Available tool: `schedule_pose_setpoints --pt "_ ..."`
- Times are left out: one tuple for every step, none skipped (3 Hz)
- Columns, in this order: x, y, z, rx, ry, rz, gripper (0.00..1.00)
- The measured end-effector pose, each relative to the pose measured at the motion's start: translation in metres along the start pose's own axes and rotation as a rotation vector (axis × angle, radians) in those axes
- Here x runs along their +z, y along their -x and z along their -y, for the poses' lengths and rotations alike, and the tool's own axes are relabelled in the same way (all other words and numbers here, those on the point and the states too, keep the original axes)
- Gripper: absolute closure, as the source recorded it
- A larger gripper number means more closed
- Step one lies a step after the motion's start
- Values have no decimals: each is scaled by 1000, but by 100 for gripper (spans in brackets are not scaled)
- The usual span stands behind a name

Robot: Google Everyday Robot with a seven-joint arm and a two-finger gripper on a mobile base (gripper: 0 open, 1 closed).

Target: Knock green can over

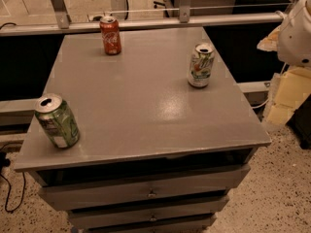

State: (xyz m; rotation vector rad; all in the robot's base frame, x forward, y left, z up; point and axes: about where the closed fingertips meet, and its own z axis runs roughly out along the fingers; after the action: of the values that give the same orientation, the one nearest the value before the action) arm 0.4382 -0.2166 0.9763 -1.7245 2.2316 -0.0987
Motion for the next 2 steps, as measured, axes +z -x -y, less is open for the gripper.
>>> schedule_pose_setpoints --pt "0 0 0 0 0 0 0" --pt "13 17 3 -11 27 75 0"
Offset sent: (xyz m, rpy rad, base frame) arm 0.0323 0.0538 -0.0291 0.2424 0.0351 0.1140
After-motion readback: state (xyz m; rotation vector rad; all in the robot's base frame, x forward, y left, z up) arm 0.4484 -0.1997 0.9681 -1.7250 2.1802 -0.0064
